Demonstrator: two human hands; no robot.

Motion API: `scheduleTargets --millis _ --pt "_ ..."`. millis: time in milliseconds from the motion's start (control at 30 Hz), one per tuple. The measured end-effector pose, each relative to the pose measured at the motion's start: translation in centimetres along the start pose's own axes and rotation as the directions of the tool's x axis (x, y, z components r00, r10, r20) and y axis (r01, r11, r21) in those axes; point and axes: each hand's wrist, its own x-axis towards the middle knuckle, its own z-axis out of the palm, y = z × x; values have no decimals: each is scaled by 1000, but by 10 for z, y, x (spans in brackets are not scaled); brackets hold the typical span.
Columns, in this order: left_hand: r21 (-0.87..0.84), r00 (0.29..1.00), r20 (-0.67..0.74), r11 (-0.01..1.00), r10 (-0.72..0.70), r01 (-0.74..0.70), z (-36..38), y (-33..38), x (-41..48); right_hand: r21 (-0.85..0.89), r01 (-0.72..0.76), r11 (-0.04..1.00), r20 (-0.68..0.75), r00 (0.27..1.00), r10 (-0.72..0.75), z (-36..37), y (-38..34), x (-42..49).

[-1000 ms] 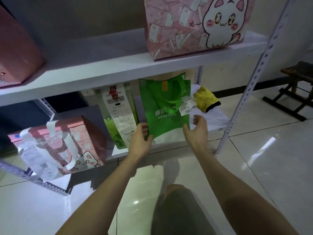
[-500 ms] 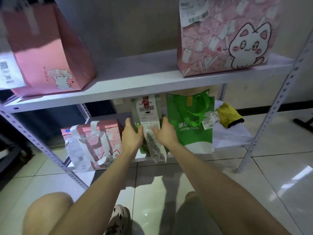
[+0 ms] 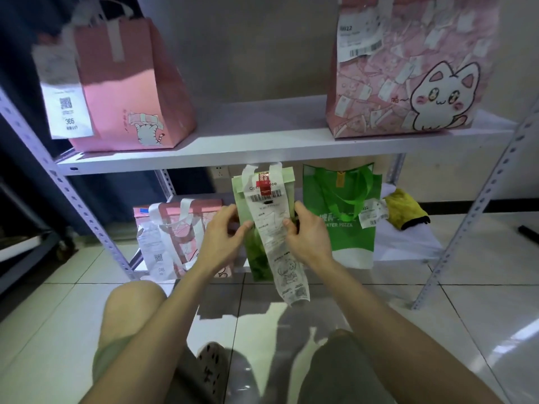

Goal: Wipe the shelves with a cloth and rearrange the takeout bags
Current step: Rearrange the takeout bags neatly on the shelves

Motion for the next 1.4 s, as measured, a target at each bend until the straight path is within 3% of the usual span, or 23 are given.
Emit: scheduleTargets --millis 167,300,467,633,800,967,1233,1400 --pt "-101 987 24 983 158 -155 -49 52 -2 79 207 975 -135 971 -195 -47 -41 -4" --pt "-178 974 -45 958 220 -225 -91 115 25 204 254 946 -228 952 -206 -95 -101 24" --pt "-105 896 -247 909 370 -404 -146 194 88 217 385 897 -366 884 -291 -159 -188 96" --pt "-41 856 -308 893 415 -448 -157 217 153 146 383 912 -423 858 -293 -187 -223 175" --pt "-90 950 -171 956 261 -279 -112 160 174 52 259 965 -281 931 -234 -141 -177 191" --pt "-56 972 -113 975 206 -213 -77 105 162 -1 95 995 -85 992 -95 -98 -123 179" --pt "-11 976 -169 990 137 -141 -75 89 161 -39 27 999 -81 996 -30 -65 -122 174" --pt "-73 972 -184 984 149 -165 -82 88 158 -53 15 998 -39 999 -17 -74 -116 166"
